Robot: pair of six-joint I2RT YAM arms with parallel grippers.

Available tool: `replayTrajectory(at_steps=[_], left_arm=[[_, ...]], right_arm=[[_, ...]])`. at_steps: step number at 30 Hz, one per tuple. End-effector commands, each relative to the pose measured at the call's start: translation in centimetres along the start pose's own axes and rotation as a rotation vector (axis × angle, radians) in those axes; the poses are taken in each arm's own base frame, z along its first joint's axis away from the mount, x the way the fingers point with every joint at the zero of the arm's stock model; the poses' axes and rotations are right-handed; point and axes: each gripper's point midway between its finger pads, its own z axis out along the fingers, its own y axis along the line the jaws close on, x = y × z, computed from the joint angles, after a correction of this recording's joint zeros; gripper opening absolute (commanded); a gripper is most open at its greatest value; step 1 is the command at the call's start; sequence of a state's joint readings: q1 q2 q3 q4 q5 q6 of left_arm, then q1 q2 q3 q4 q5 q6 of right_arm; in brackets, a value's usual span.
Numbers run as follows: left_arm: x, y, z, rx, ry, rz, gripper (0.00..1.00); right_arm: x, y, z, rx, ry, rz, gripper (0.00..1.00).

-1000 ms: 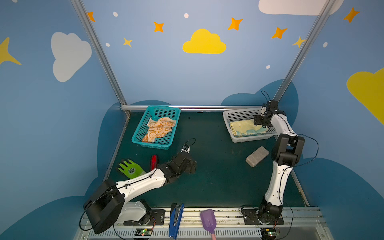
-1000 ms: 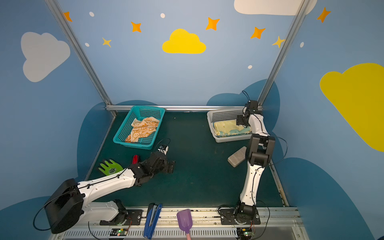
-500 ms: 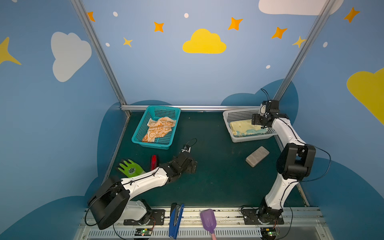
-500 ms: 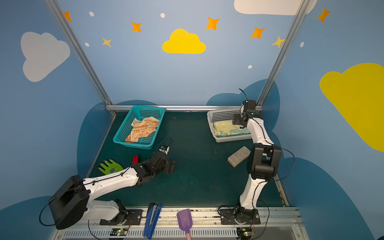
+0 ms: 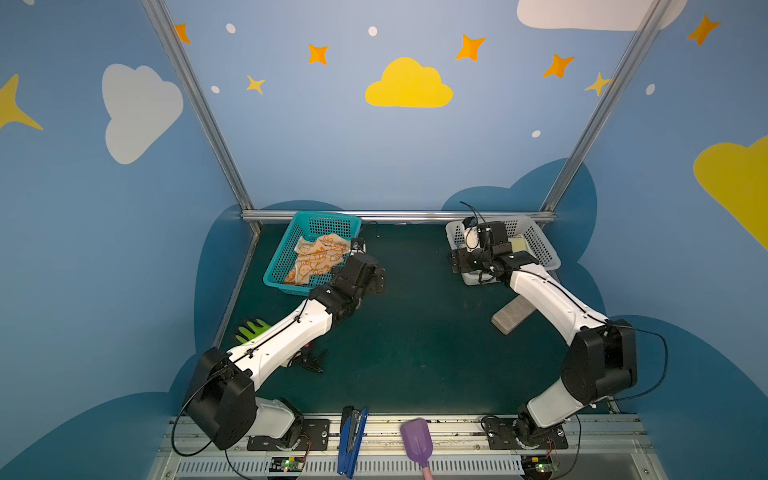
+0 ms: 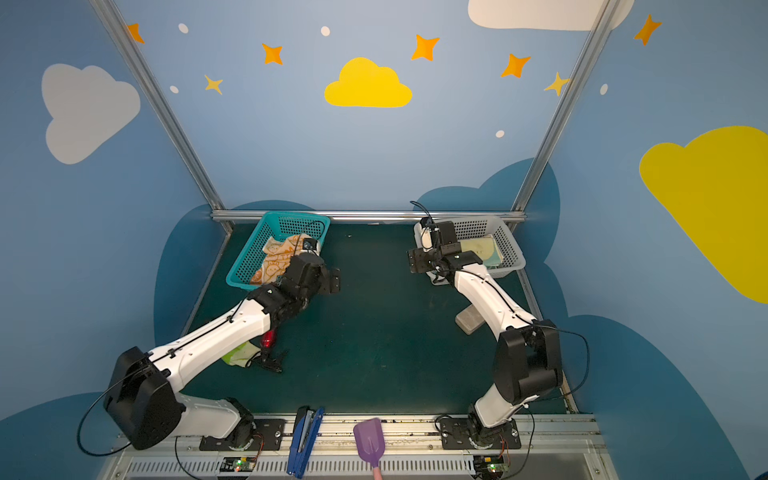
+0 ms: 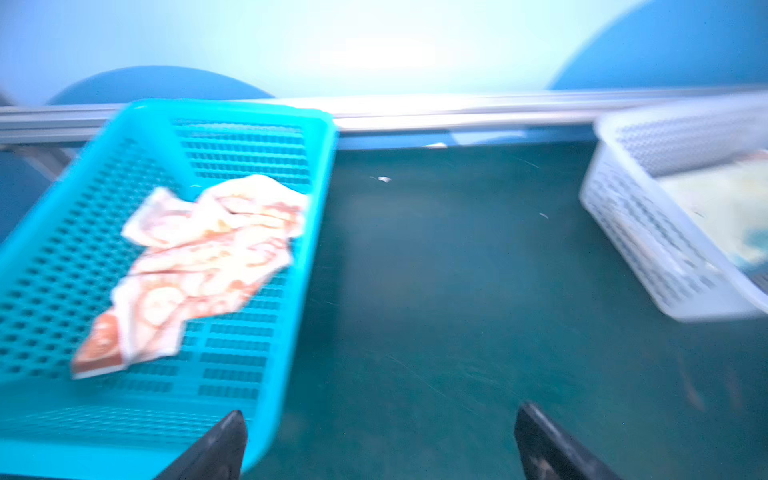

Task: Fold and stack the towels
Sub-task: 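Reach the left gripper into the teal basket while the right gripper withdraws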

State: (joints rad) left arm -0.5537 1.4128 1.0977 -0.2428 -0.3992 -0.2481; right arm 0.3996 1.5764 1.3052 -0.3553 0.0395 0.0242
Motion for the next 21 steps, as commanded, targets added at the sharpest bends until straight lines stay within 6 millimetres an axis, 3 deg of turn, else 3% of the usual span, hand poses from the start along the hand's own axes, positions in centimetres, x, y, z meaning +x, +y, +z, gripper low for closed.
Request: replayTrajectory(at_steps=[1, 5, 11, 16, 21], left_arm=[[0.0, 3.9, 1.4, -0.136, 0.064, -0.017, 1.0], [-0.8, 6.8, 3.3, -0.217, 0.095, -0.062, 1.0], [-1.1, 11.1, 7.1, -0.31, 0.152, -0.158, 1.0], [-0.3, 13.7, 11.8, -0.319, 0.251, -0.249, 1.0], [1.2, 14.5, 17.1, -0.3, 0.412, -0.282, 1.0]], right_arm=[[-1.6, 2.8, -1.5, 0.017, -0.086, -0.1, 0.86], [-0.7, 6.0, -1.6, 0.095, -0.092, -0.302, 0.86], [0.2, 4.6, -2.1, 0.314, -0.113, -0.094, 0.89], [1.6, 6.2, -2.0, 0.208, -0.076, -0.086, 0.89], [4.7, 7.8, -1.2, 0.139, 0.027, -0.112, 0.89]])
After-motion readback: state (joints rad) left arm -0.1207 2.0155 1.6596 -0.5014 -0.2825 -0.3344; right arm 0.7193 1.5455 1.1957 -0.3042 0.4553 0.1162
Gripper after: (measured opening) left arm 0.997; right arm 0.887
